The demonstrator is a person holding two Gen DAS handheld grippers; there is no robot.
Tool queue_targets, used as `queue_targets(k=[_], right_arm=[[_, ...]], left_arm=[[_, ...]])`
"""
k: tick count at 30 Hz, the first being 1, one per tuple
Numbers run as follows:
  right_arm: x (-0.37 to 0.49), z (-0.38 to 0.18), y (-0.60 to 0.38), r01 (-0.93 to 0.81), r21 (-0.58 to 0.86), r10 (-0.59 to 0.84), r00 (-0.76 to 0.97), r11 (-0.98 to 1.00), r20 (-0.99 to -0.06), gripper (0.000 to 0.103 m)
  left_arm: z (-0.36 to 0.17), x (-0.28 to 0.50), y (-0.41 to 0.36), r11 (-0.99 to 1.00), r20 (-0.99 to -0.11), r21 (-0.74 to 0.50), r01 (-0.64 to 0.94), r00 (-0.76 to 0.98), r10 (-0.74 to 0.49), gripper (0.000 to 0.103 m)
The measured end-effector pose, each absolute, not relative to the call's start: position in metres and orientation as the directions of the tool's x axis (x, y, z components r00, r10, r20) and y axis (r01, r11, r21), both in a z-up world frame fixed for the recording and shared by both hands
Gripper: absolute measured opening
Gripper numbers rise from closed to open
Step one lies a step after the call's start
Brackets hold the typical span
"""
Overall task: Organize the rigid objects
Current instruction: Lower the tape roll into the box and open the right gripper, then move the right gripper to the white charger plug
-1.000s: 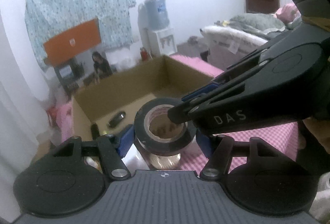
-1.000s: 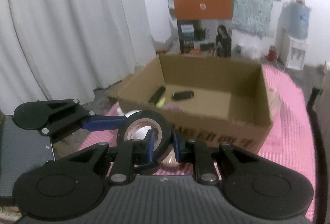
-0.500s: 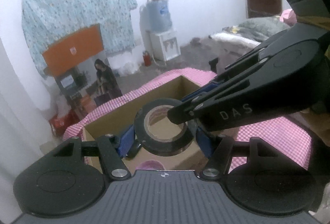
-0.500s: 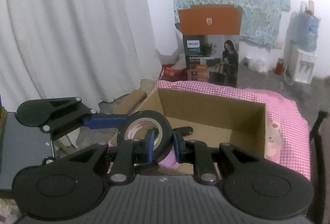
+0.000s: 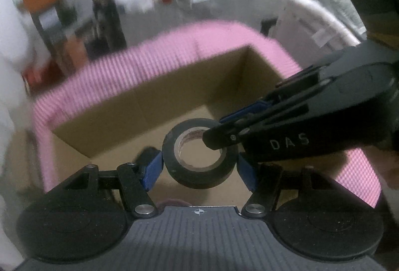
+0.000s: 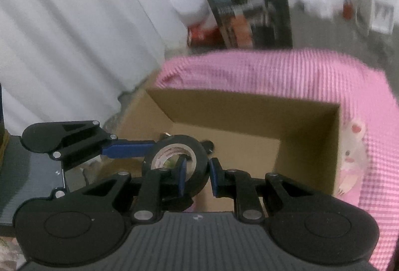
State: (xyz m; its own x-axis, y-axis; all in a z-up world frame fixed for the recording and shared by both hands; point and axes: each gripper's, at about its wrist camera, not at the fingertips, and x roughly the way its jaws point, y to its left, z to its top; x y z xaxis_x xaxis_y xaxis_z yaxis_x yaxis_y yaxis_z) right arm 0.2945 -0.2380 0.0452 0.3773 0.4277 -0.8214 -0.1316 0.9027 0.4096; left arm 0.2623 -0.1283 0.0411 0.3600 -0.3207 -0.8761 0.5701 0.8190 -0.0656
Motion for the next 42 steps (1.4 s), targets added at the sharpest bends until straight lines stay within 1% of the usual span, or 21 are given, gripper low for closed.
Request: queue_targets(k=[5, 11, 15, 18, 21, 26, 32, 37, 38, 40, 41, 42], right_arm=[[0.331, -0.005, -0.243, -0.091, 0.428, 0.437, 0.241, 0.899, -0.867, 0.021], [0.36, -0.045, -0.234, -0.104, 0.399, 0.41, 0.132, 0.911, -0.902, 0.021], [0.37, -0.06, -0.223, -0.104, 0.385, 0.395, 0.107, 0.917, -0.912, 0.021], [0.378, -0.064, -0.218, -0.115, 0.364, 0.377, 0.127, 0.924, -0.918, 0.021], [0.382, -0.064, -0.216, -0.108, 0.36, 0.374, 0.162, 0.927, -0.913, 0.023], [0.379, -0.045, -0.221, -0.094, 0.346, 0.358, 0.21, 0.933, -0.91, 0.023], [0.343, 0.007, -0.24, -0.082, 0.354, 0.361, 0.323, 0.932, -0.875, 0.024], [0.289, 0.057, -0.256, -0.075, 0.394, 0.386, 0.429, 0.916, -0.816, 0.024], [0.276, 0.066, -0.259, -0.077, 0.403, 0.392, 0.451, 0.912, -0.802, 0.026], [0.253, 0.081, -0.26, -0.078, 0.419, 0.401, 0.493, 0.904, -0.772, 0.039], [0.238, 0.089, -0.261, -0.084, 0.426, 0.405, 0.517, 0.901, -0.754, 0.051], [0.221, 0.098, -0.263, -0.097, 0.431, 0.41, 0.545, 0.897, -0.731, 0.058]], left_arm=[[-0.001, 0.299, -0.129, 0.845, -0.93, -0.162, 0.509, 0.207, -0.304, 0.065], [-0.03, 0.318, -0.131, 0.865, -0.955, -0.176, 0.47, 0.133, -0.267, 0.065], [-0.039, 0.327, -0.13, 0.876, -0.963, -0.154, 0.458, 0.129, -0.236, 0.065], [-0.037, 0.33, -0.128, 0.878, -0.96, -0.148, 0.456, 0.145, -0.237, 0.065], [-0.032, 0.329, -0.124, 0.881, -0.959, -0.131, 0.454, 0.168, -0.229, 0.066], [-0.007, 0.315, -0.122, 0.868, -0.944, -0.111, 0.483, 0.221, -0.244, 0.069], [0.033, 0.289, -0.119, 0.866, -0.914, -0.1, 0.491, 0.298, -0.275, 0.069], [0.069, 0.251, -0.113, 0.852, -0.869, -0.092, 0.516, 0.375, -0.321, 0.069], [0.075, 0.243, -0.112, 0.847, -0.859, -0.092, 0.523, 0.389, -0.334, 0.069], [0.09, 0.221, -0.105, 0.837, -0.831, -0.093, 0.54, 0.421, -0.364, 0.07], [0.095, 0.211, -0.103, 0.83, -0.817, -0.094, 0.549, 0.434, -0.38, 0.072], [0.101, 0.197, -0.101, 0.825, -0.801, -0.096, 0.557, 0.449, -0.396, 0.073]])
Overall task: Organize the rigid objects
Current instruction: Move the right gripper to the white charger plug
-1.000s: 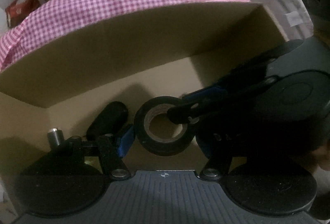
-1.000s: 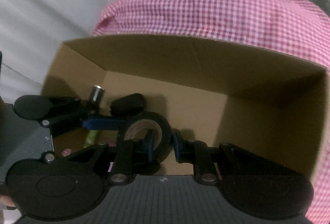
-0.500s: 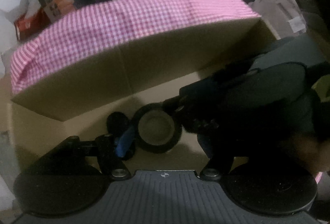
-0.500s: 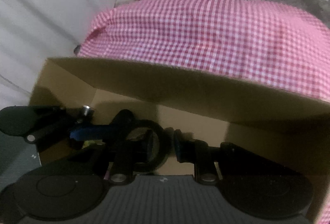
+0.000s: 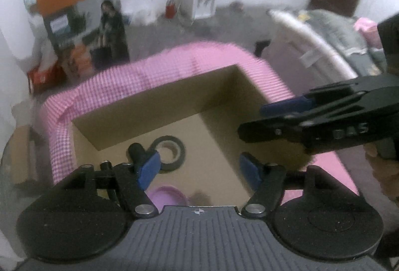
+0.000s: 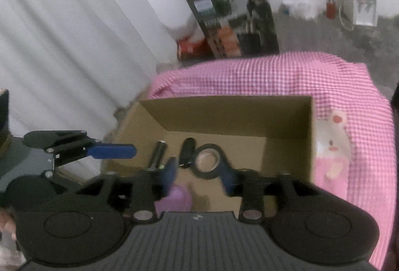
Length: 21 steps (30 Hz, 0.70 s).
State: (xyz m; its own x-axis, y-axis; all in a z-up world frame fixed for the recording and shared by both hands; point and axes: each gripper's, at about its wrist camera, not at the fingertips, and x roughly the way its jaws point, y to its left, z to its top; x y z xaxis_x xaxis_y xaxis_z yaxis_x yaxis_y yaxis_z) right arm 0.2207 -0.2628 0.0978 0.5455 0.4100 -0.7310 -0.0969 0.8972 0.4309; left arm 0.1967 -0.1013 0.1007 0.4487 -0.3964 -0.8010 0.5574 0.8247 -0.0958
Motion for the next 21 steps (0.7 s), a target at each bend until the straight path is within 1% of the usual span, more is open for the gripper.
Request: queue_targets(k=[4, 8, 14, 18, 21], right_arm=[[0.161, 0.116, -0.265, -0.119, 0.434, 0.411, 0.607, 0.893, -0.68, 0.06], [0.106, 0.11, -0.263, -0.113, 0.466, 0.425, 0.633, 0.877, -0.647, 0.063], [0.056, 0.083, -0.267, -0.036, 0.547, 0.439, 0.642, 0.836, -0.629, 0.063], [0.046, 0.057, -0.272, 0.029, 0.587, 0.43, 0.651, 0.809, -0.626, 0.063], [0.045, 0.035, -0.277, 0.084, 0.608, 0.425, 0.639, 0.79, -0.641, 0.061]], left_arm=[[0.106, 0.143, -0.096, 0.803, -0.749, -0.108, 0.586, 0.483, -0.453, 0.079], [0.088, 0.097, -0.095, 0.787, -0.717, -0.118, 0.606, 0.496, -0.49, 0.084], [0.046, 0.061, -0.105, 0.77, -0.71, -0.134, 0.624, 0.481, -0.514, 0.084], [0.024, 0.042, -0.121, 0.76, -0.691, -0.068, 0.646, 0.519, -0.502, 0.084], [0.005, 0.039, -0.132, 0.751, -0.695, -0.047, 0.659, 0.518, -0.498, 0.081]])
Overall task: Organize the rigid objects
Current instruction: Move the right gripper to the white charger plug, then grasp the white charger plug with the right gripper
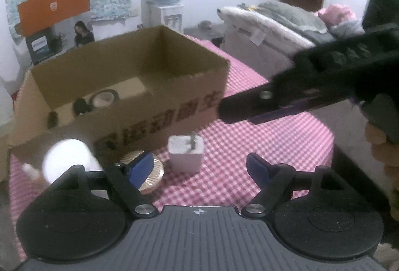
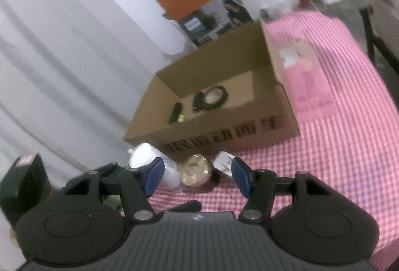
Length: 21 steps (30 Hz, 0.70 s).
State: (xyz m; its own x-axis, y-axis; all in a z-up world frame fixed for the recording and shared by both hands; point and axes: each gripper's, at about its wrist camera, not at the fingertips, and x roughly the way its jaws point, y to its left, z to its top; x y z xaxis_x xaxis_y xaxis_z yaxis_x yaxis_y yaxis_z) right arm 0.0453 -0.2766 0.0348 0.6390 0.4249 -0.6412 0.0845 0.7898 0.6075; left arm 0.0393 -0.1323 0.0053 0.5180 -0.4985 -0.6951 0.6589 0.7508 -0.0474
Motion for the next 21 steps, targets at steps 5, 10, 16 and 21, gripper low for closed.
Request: queue_targets(k=[5, 10, 16, 21], right_arm=[[0.054, 0.0, -0.287, 0.158, 0.65, 0.44, 0.617, 0.743, -0.653, 0.052], [0.07, -0.024, -0.292, 0.196, 0.661, 0.455, 0.585, 0.724, -0.672, 0.047], [0.089, -0.042, -0.294, 0.207, 0.68, 0.488, 0.556, 0.703, -0.673, 0.04], [0.098, -0.046, -0.292, 0.203, 0.678, 0.491, 0.55, 0.706, -0.676, 0.038]], left_arm=[[-0.012, 0.043, -0.149, 0.748, -0.704, 0.001, 0.663, 0.532, -0.47, 0.07], [-0.023, 0.056, -0.162, 0.753, -0.721, 0.061, 0.655, 0.551, -0.42, 0.061], [-0.03, 0.068, -0.164, 0.774, -0.737, 0.078, 0.628, 0.559, -0.38, 0.056], [-0.031, 0.075, -0.163, 0.779, -0.748, 0.042, 0.625, 0.537, -0.39, 0.053]])
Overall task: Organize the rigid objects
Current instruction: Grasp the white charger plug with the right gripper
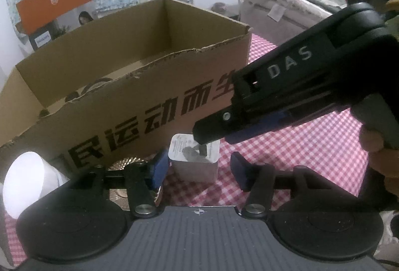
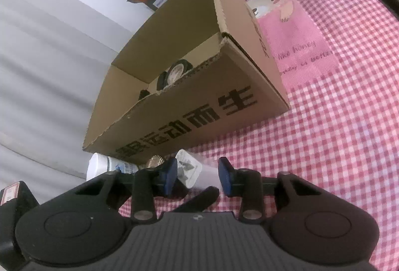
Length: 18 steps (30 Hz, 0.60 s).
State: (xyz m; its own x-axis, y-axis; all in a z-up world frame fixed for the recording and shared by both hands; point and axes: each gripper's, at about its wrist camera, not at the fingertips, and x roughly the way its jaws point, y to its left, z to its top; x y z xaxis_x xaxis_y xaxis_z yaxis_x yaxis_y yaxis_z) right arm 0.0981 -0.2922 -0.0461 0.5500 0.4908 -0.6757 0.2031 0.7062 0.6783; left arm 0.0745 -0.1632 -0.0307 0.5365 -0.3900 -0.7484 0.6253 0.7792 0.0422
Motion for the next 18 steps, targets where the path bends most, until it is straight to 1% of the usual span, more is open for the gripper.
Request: queue_targets(k=[2, 11, 14, 18], right_arm=[[0.1, -0.048, -0.293, 0.209, 0.678, 0.492, 0.545, 0.705, -0.679, 0.037], [0.083, -0.046, -0.308, 0.262, 0.649, 0.448, 0.542, 0.714, -0.711, 0.037], [0.075, -0.047, -0.312, 0.279, 0.635, 0.433, 0.534, 0.721, -0.726, 0.037], [0.064, -0.046, -0.317, 0.299, 0.643, 0.432, 0.537, 0.706, -0.724, 0.039]], left_arm=[[-0.03, 0.078, -0.162, 0.773, -0.749, 0.01, 0.634, 0.517, -0.414, 0.05], [-0.034, 0.061, -0.17, 0.716, -0.741, -0.041, 0.697, 0.46, -0.489, 0.05], [-0.035, 0.053, -0.17, 0.698, -0.737, -0.037, 0.715, 0.452, -0.502, 0.05], [-0.038, 0.051, -0.172, 0.699, -0.739, -0.009, 0.715, 0.467, -0.487, 0.051]])
